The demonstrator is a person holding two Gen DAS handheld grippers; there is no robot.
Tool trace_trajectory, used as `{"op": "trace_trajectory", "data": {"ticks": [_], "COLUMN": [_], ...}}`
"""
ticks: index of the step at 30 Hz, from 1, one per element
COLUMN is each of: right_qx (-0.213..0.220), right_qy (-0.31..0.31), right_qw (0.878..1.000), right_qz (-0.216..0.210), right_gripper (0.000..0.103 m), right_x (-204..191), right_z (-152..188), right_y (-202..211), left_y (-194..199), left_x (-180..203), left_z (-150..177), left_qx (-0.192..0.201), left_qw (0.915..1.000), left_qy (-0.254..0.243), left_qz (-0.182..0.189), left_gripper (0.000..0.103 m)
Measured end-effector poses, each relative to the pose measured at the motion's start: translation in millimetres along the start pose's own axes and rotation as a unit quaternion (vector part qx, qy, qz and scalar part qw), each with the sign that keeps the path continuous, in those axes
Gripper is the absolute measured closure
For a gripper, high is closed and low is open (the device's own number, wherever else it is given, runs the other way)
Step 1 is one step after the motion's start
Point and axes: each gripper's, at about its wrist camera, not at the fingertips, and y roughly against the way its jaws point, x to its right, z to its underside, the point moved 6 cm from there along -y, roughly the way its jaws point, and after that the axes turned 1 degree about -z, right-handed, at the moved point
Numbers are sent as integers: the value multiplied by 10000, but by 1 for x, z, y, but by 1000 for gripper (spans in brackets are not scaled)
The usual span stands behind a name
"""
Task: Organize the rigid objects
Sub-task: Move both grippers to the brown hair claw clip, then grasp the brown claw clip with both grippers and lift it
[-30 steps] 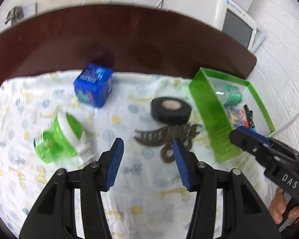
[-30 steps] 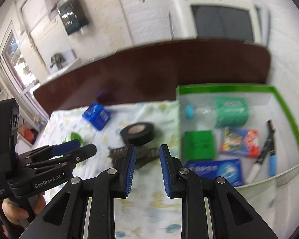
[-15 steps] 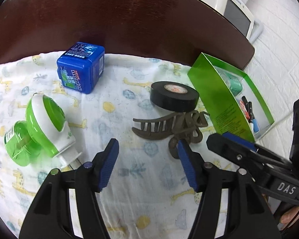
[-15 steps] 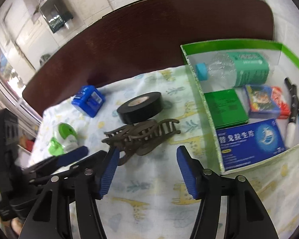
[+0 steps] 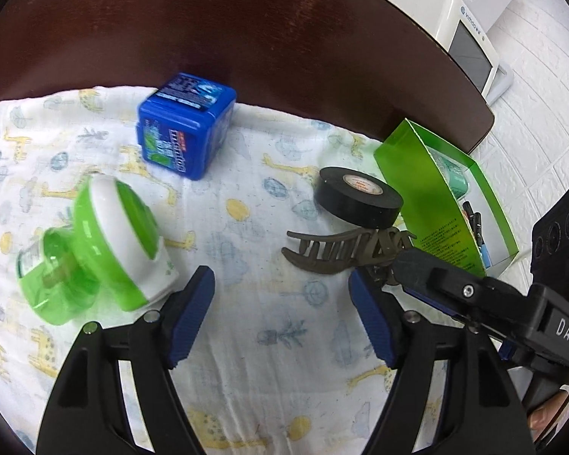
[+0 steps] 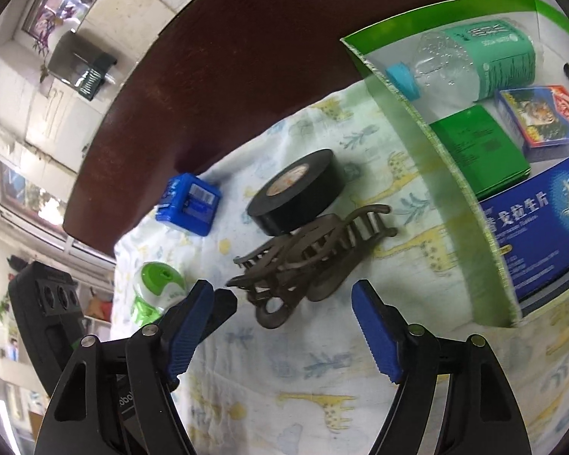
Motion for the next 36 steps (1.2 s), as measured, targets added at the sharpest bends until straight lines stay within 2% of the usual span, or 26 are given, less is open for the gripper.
{"op": "trace_trajectory", "data": {"ticks": [5, 8, 9, 11, 13, 15, 19, 21, 22, 23, 27, 31, 33, 36], "right_qx": [-33, -393, -413, -152, 181, 383, 413, 375, 411, 421, 413, 391, 368, 220], "right_qy": [327, 400, 470, 719, 1001, 1214, 1061, 876, 773, 702, 599, 840, 1030, 1305], "right_qw": [9991, 9962, 9962, 9968, 9947, 9903, 9918, 9939, 9946, 9952, 9962, 9945, 9930, 9903], "right_qz": [-259, -667, -610, -320, 165, 562, 578, 563, 560, 543, 473, 494, 443, 431], "right_gripper": [26, 26, 26, 26, 26, 26, 26, 26, 26, 26, 26, 26, 26, 26], "right_x": [-22, -39, -41, -42, -36, -27, -8, 1, 6, 9, 15, 7, 0, -10], "right_z": [0, 5, 6, 5, 0, -5, -8, -6, -6, -5, -3, -2, 1, 9], "right_y": [-5, -15, -16, -8, 5, 16, 29, 31, 33, 35, 41, 41, 39, 26], "left_y": [9, 12, 12, 13, 9, 4, -6, -15, -22, -28, -27, -4, 4, 9], "left_x": [1, 2, 2, 5, 12, 21, 46, 55, 57, 58, 52, 42, 38, 32], "left_z": [6, 8, 9, 9, 7, 5, 2, 0, 0, 0, 0, 10, 19, 29], "left_qx": [-10, -44, -36, -41, -92, -93, -75, -112, -208, -307, -384, -396, -523, -699], "left_qw": [9997, 9993, 9993, 9996, 9993, 9989, 9968, 9959, 9957, 9955, 9960, 9965, 9954, 9953], "left_qy": [-161, -288, -288, -275, -284, -370, -651, -797, -836, -828, -667, -736, -793, -669], "left_qz": [-161, -245, -228, -15, 206, 263, 454, 406, 346, 353, 448, 87, 137, 81], "left_gripper": [30, 30, 30, 29, 29, 29, 32, 53, 73, 75, 75, 75, 76, 62]}}
